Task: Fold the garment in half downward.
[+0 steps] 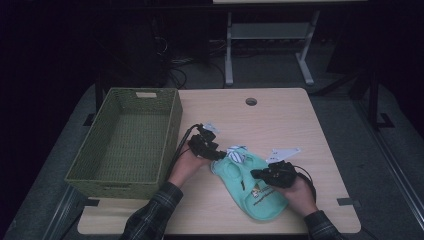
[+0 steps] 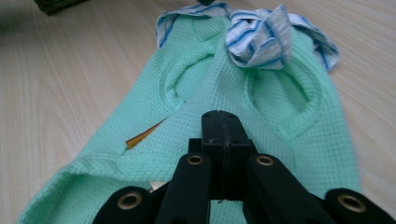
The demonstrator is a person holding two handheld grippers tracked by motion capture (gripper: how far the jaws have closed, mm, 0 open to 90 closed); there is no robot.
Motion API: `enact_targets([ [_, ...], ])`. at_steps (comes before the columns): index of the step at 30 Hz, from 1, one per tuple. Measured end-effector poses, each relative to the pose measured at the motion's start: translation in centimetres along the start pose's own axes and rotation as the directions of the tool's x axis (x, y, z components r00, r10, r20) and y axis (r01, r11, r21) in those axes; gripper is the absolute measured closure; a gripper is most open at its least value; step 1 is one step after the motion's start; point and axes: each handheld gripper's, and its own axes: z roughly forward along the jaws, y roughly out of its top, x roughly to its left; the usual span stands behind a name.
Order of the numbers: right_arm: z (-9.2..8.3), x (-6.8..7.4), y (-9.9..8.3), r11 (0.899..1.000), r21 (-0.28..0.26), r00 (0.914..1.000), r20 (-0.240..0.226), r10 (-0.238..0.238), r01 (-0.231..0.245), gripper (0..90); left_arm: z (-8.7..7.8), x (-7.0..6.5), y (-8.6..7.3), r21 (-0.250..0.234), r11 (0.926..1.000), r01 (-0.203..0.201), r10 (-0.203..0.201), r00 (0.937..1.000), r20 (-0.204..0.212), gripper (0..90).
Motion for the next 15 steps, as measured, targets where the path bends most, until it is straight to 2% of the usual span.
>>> enact_targets([
  [1, 0.2, 0.1, 0.0, 1.0, 0.007, 1.0, -0.003, 0.001, -0.001, 89.7, 0.1, 0.2, 0.1, 0.009, 0.9999, -0.007, 0.007, 1.0, 0.0, 45.3],
  [2, 0.4, 0.1, 0.0, 1.0, 0.016, 1.0, -0.005, -0.005, 0.005, 89.7, 0.4, 0.3, 0.2, -0.002, 1.0, 0.009, -0.009, 1.0, 0.002, 44.7],
  [6, 1.2, 0.1, -0.3, 0.999, 0.05, 0.9999, -0.004, -0.017, 0.017, 89.6, 1.4, 0.6, 0.5, -0.004, 0.9998, 0.019, -0.019, 0.9998, 0.005, 43.1],
  [9, 1.7, 0.1, -0.4, 0.997, 0.08, 0.9999, 0.003, -0.014, 0.014, 89.7, 2.2, 0.7, 0.4, 0.014, 0.9998, 0.017, -0.017, 0.9998, 0.01, 41.8],
  [13, 1.8, 0.1, -0.5, 0.997, 0.078, 0.9999, 0.0, -0.016, 0.016, 89.7, 2.7, 0.5, 0.1, 0.035, 0.9993, 0.01, -0.011, 0.9999, 0.011, 39.6],
  [15, 1.8, 0.0, -0.5, 0.997, 0.075, 0.9999, -0.004, -0.011, 0.011, 89.7, 2.7, 0.5, 0.0, 0.052, 0.9986, -0.012, 0.011, 0.9998, 0.013, 38.7],
])
